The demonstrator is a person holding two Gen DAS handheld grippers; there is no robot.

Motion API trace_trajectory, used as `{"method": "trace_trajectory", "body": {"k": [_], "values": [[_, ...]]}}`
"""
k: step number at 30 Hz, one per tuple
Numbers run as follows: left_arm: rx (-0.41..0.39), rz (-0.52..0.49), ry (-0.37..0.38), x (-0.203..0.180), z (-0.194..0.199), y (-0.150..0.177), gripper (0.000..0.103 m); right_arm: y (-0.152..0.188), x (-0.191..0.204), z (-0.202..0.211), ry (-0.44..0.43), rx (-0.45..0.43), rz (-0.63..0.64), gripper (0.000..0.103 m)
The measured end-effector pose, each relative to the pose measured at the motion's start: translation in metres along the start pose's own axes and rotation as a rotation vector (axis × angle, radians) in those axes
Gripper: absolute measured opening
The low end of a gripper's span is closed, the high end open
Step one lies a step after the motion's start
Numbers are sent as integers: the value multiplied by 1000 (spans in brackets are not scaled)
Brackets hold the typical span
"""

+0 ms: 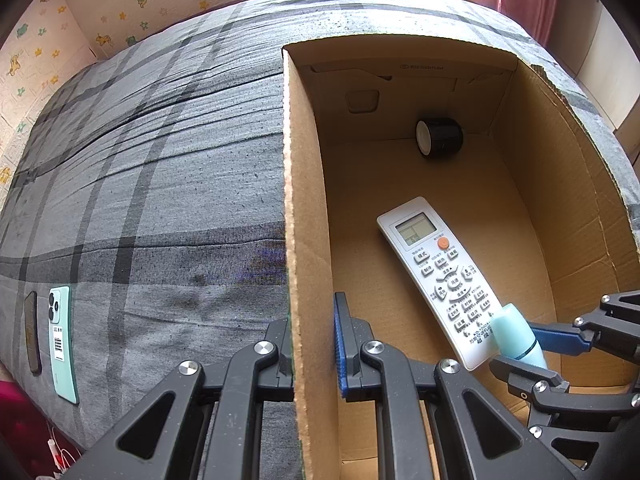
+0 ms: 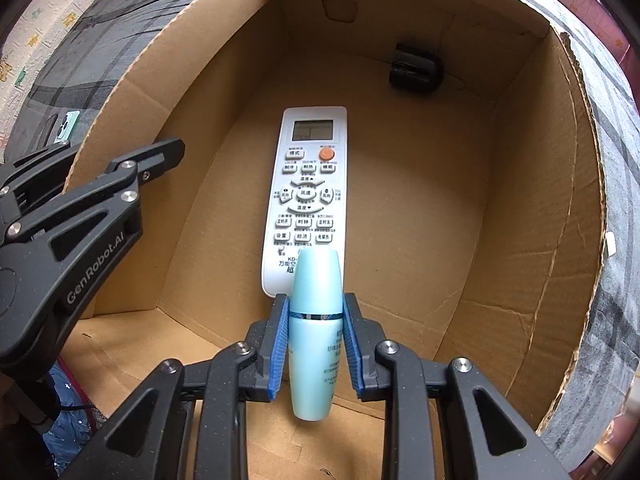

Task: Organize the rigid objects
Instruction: 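Open the right gripper to set the bottle beside the remote, then move the right gripper back to the white charger on the bed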

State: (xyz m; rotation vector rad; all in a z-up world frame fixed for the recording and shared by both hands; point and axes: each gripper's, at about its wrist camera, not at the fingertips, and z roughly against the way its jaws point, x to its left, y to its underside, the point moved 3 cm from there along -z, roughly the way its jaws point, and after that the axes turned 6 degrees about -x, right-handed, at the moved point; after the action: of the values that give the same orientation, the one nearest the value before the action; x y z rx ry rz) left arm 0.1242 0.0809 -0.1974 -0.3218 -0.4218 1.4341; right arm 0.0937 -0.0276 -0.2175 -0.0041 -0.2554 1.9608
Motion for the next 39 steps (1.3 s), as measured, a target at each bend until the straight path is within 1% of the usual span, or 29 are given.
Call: {"method": "trace_trajectory", "body": {"k": [3, 5, 7, 9, 13, 18, 20, 30, 35, 37, 39], "values": [[0, -2, -1, 0, 0, 0, 14, -1, 0, -2, -3, 4, 6, 28], [0, -3, -2, 0, 1, 0, 14, -4, 0, -2, -3, 1, 9, 31], [0, -2, -1, 0, 1, 0, 14, -6, -1, -2, -4, -11, 3, 39], [1, -2, -1, 1, 1, 0, 14, -7, -1, 2, -3, -26, 2, 44], [1, -2, -1, 1, 1, 0, 14, -13, -2, 13, 8, -53, 0, 49], [1, 2, 1, 1, 1, 0, 14, -16, 0, 27, 29, -89, 16, 51], [1, 1, 0, 1, 1, -1, 14, -15, 0, 38, 44, -113, 23, 56], [2, 0, -2, 2, 0, 0, 14, -19, 3, 77, 41, -187, 10, 82], [2, -3, -4, 1, 0, -1, 14, -20, -11, 87, 70, -216, -11, 90], [2, -3, -5, 1, 1, -1, 14, -20, -18, 93, 75, -229, -23, 96], [2, -2, -5, 1, 1, -1, 14, -20, -25, 99, 74, -240, -37, 99]]}}
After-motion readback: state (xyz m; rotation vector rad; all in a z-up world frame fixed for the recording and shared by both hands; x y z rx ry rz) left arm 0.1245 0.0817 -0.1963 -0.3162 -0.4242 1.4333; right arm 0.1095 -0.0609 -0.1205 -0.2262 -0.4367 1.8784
